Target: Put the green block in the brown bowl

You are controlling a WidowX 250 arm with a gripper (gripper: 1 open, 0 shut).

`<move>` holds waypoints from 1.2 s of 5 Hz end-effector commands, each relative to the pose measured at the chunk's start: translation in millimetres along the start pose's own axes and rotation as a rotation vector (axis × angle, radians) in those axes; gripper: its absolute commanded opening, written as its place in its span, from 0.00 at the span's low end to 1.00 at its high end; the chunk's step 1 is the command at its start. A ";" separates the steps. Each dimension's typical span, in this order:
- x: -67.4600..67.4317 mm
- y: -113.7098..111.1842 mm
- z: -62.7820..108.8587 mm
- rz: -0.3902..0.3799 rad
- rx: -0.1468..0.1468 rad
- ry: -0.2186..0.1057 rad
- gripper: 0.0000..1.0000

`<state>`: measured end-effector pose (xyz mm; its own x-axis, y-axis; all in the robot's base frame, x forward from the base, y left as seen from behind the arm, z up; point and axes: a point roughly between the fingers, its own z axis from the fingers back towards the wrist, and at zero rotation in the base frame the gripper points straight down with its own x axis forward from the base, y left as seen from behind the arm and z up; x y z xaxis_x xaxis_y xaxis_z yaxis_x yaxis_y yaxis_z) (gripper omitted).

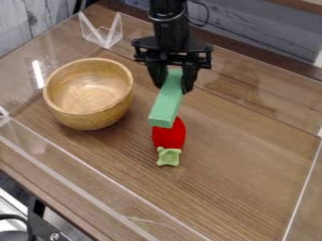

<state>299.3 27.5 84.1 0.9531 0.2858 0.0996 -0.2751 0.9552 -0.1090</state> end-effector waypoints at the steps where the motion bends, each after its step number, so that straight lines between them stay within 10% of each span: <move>1: 14.1 15.2 27.0 0.056 -0.004 -0.071 0.00; 4: 19.0 17.1 64.6 0.039 -0.032 -0.103 0.00; 6: 3.4 29.9 57.7 0.085 -0.022 -0.114 0.00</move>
<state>285.5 59.0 120.9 0.9186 0.3698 0.1394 -0.3520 0.9259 -0.1368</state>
